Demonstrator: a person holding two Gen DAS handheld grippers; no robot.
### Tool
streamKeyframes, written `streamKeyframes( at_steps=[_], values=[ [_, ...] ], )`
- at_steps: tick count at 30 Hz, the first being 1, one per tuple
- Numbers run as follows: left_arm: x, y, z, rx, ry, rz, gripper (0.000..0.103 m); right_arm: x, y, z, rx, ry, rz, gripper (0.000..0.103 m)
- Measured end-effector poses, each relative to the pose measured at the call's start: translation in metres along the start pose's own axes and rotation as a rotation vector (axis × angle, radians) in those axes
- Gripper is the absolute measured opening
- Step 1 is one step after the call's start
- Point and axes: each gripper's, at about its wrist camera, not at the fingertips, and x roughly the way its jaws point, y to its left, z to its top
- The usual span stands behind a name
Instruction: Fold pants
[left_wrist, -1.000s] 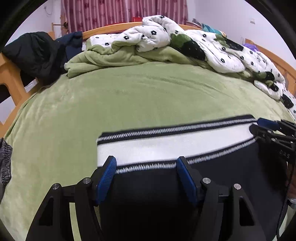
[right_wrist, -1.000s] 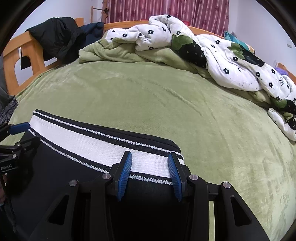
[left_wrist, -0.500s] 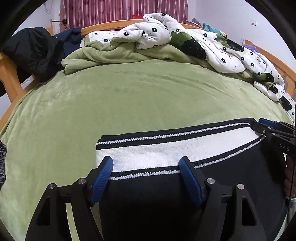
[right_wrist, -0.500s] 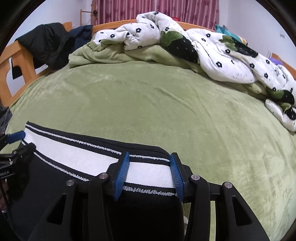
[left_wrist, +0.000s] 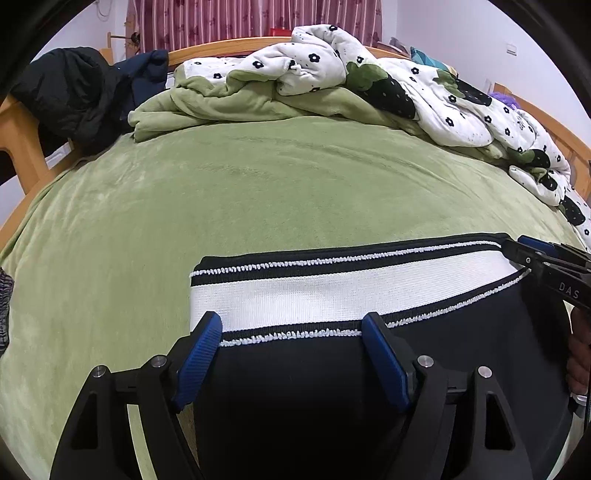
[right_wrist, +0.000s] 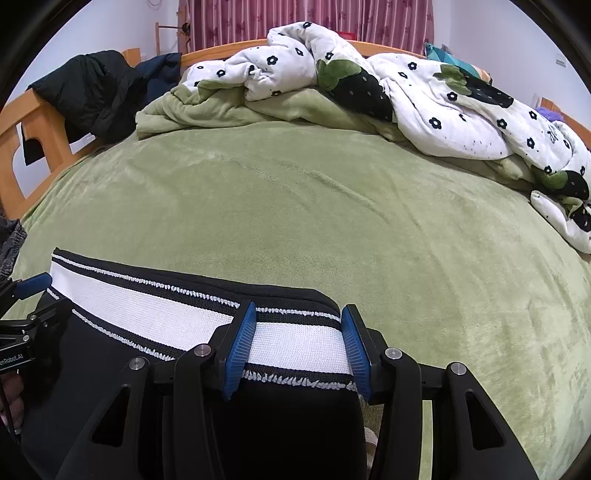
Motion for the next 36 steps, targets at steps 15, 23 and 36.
streamKeyframes(
  at_steps=[15,23,36],
  values=[
    [-0.001,0.0,-0.003,-0.016,-0.022,0.01,0.08,-0.001,0.001,0.0,-0.003,-0.003,-0.004,0.045],
    [-0.001,0.001,-0.003,-0.017,-0.02,0.011,0.081,-0.002,0.0,0.001,-0.004,-0.003,-0.003,0.045],
    [-0.021,0.004,-0.026,-0.042,0.084,-0.045,0.08,-0.025,-0.008,-0.007,0.002,0.018,0.01,0.046]
  ],
)
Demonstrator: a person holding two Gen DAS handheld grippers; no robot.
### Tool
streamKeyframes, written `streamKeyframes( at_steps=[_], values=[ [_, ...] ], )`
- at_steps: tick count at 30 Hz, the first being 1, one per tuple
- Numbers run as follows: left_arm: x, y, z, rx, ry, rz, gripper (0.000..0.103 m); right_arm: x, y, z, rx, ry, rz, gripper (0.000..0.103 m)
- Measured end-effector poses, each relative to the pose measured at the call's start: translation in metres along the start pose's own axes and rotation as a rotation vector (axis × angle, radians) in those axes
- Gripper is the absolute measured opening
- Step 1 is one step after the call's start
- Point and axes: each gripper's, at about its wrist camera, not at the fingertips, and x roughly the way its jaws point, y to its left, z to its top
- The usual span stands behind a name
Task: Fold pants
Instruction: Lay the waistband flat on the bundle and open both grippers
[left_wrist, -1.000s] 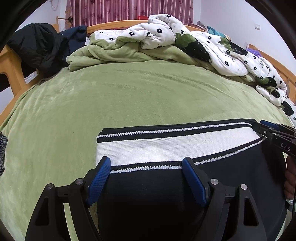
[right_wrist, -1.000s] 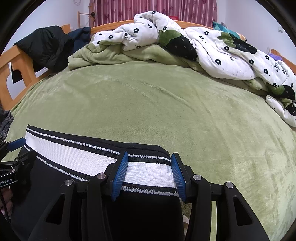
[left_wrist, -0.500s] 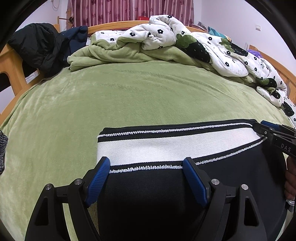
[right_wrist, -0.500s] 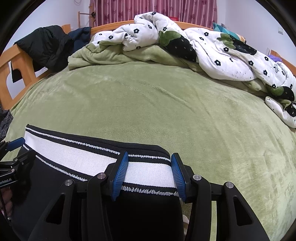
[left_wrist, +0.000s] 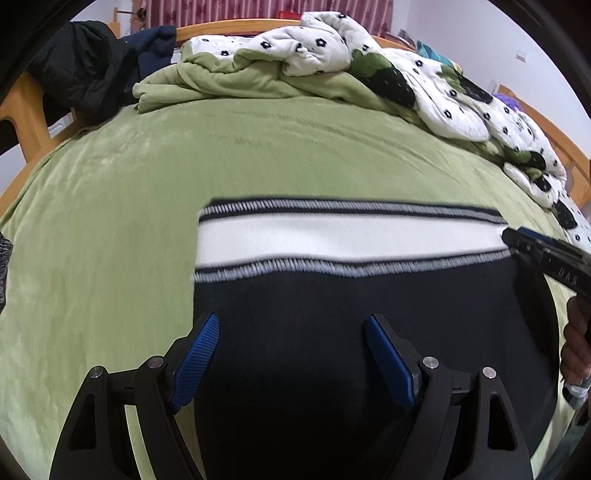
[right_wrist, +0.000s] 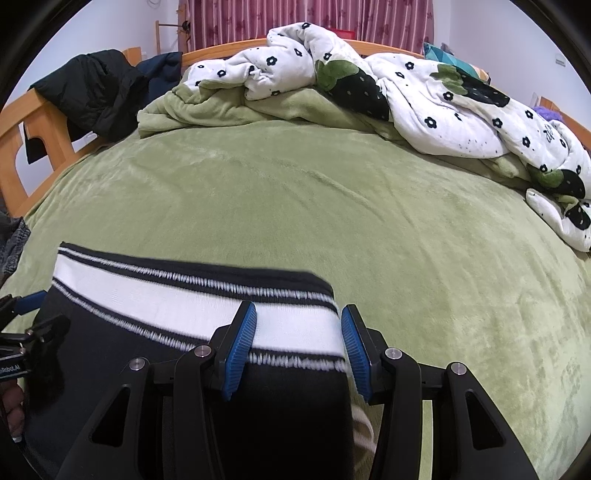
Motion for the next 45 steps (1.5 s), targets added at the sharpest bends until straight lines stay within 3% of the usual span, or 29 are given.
streamKeyframes(
  at_steps=[10,12,16,24,32,36,38,42,45],
  values=[
    [-0.038,-0.039,-0.046,0.125,0.008,0.05,0.078,-0.047,0.005,-0.049,-0.052,0.026,-0.022,0.045],
    [-0.046,-0.043,-0.06,0.115,0.026,0.02,0.078,-0.056,0.007,-0.063,-0.068,0.022,-0.016,0.045],
    [-0.064,-0.048,-0.087,0.085,0.009,0.044,0.079,-0.074,0.001,-0.091,-0.058,0.015,-0.001,0.046],
    [-0.085,-0.033,-0.11,0.006,0.01,0.029,0.079,-0.094,-0.006,-0.134,0.01,0.02,0.025,0.046],
    [-0.098,-0.027,-0.134,0.032,-0.005,0.071,0.079,-0.103,-0.001,-0.147,0.002,0.01,-0.007,0.044],
    [-0.096,-0.011,-0.141,-0.028,0.03,0.031,0.081,-0.117,-0.01,-0.145,0.084,-0.055,0.052,0.044],
    [-0.091,-0.002,-0.141,-0.069,0.06,-0.01,0.081,-0.113,-0.005,-0.144,0.072,-0.045,0.074,0.044],
    [-0.089,0.006,-0.141,-0.115,0.094,-0.035,0.081,-0.088,0.011,-0.153,-0.005,0.07,-0.008,0.044],
    [-0.095,0.002,-0.142,-0.111,0.101,0.007,0.081,-0.102,0.007,-0.151,0.01,0.067,-0.06,0.043]
  ],
)
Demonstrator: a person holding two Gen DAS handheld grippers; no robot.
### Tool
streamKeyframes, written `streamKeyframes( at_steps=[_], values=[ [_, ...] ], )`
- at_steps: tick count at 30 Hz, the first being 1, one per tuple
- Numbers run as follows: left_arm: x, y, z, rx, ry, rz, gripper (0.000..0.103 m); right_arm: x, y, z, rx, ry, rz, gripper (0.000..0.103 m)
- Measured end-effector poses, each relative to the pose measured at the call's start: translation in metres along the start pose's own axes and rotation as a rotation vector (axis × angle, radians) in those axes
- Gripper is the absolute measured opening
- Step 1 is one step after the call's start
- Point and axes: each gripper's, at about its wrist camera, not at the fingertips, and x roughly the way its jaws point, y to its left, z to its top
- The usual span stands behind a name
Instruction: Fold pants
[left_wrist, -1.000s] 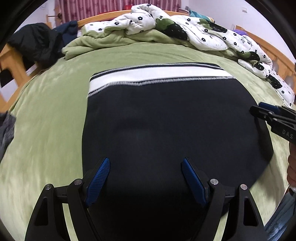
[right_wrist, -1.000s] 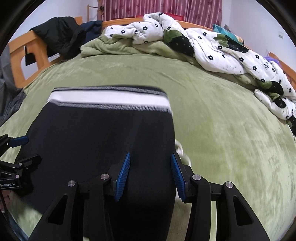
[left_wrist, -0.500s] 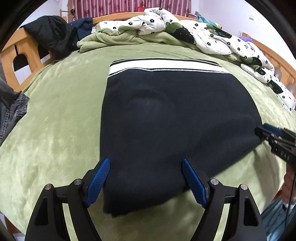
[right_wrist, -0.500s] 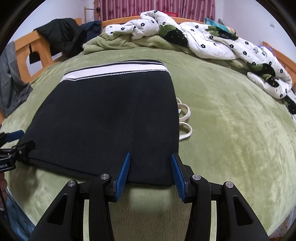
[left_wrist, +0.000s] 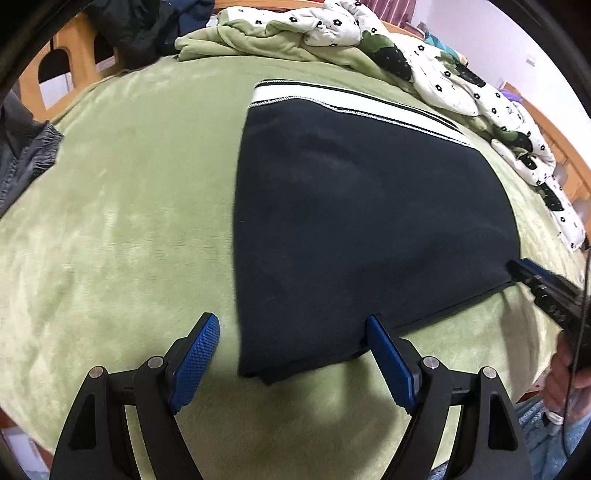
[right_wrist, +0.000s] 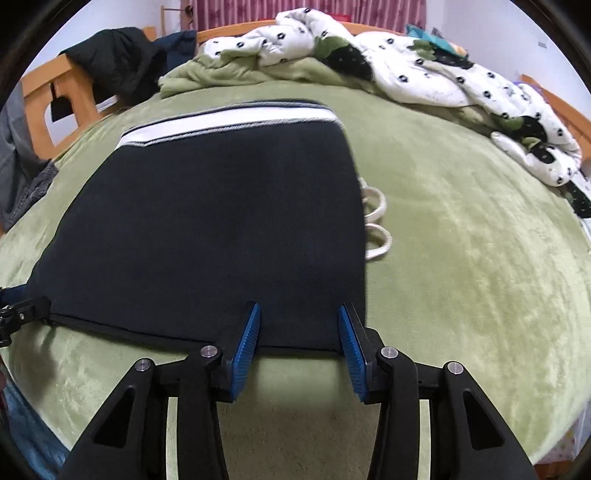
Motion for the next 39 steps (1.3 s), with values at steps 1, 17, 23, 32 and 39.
streamKeyframes(
  at_steps=[1,17,23,32,39],
  values=[
    [-0.002,-0.001,0.0,-0.002,-0.002,0.013,0.081,-0.006,-0.003,0.0,0.013,-0.006,-0.008,0.043],
    [-0.117,-0.03,-0.026,-0.008,-0.147,-0.034,0.079,-0.12,-0.005,-0.015,0.097,-0.057,0.033,0.062],
    [-0.144,-0.054,-0.037,0.04,-0.211,0.014,0.079,-0.147,0.004,-0.031,0.093,-0.131,-0.011,0.096],
    [-0.161,-0.065,-0.045,0.067,-0.253,0.059,0.081,-0.16,0.007,-0.036,0.079,-0.133,0.015,0.096],
    [-0.165,-0.062,-0.045,0.053,-0.258,0.059,0.081,-0.164,0.011,-0.037,0.069,-0.142,0.009,0.097]
  ],
)
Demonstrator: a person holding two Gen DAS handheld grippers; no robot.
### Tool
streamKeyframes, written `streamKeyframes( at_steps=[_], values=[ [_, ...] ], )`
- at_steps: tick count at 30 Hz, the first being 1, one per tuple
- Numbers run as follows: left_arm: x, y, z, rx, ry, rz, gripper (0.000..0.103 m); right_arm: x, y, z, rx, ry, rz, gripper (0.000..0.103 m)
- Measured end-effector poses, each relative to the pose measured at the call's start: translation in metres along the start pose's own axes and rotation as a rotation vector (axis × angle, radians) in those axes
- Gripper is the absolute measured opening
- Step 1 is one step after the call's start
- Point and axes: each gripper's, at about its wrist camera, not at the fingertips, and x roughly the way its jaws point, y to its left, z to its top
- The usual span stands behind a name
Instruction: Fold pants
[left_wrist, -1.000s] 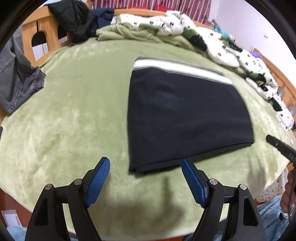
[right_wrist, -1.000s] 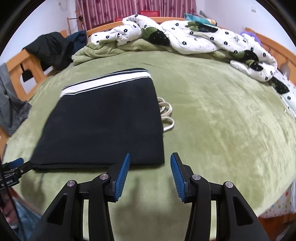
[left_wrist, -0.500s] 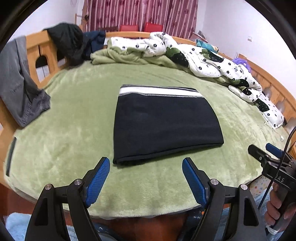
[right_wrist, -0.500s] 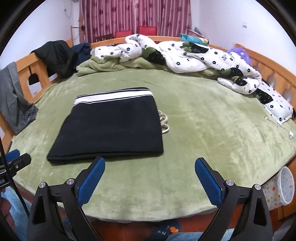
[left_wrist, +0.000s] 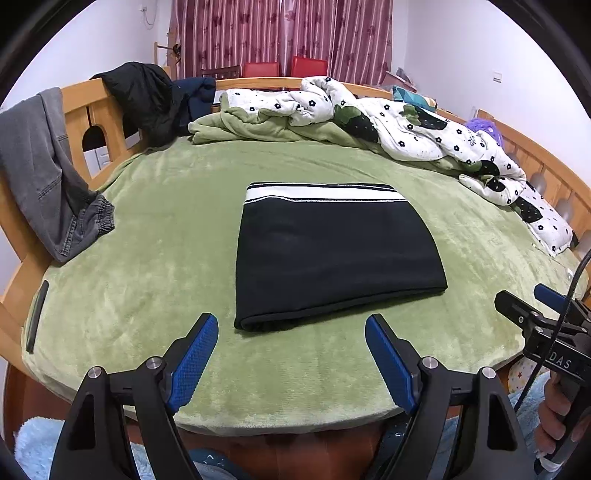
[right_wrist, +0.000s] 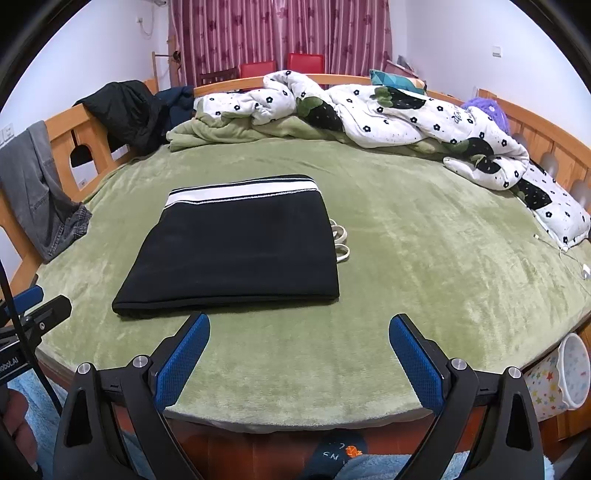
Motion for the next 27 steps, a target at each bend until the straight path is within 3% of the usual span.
streamKeyframes(
  at_steps=[27],
  values=[
    [0.006,-0.0027,-0.003,0.006,0.012,-0.004,0.081,-0.0025,0.0012,-0.0034,-0.018,-0.001,-0.002,0.096]
  ],
)
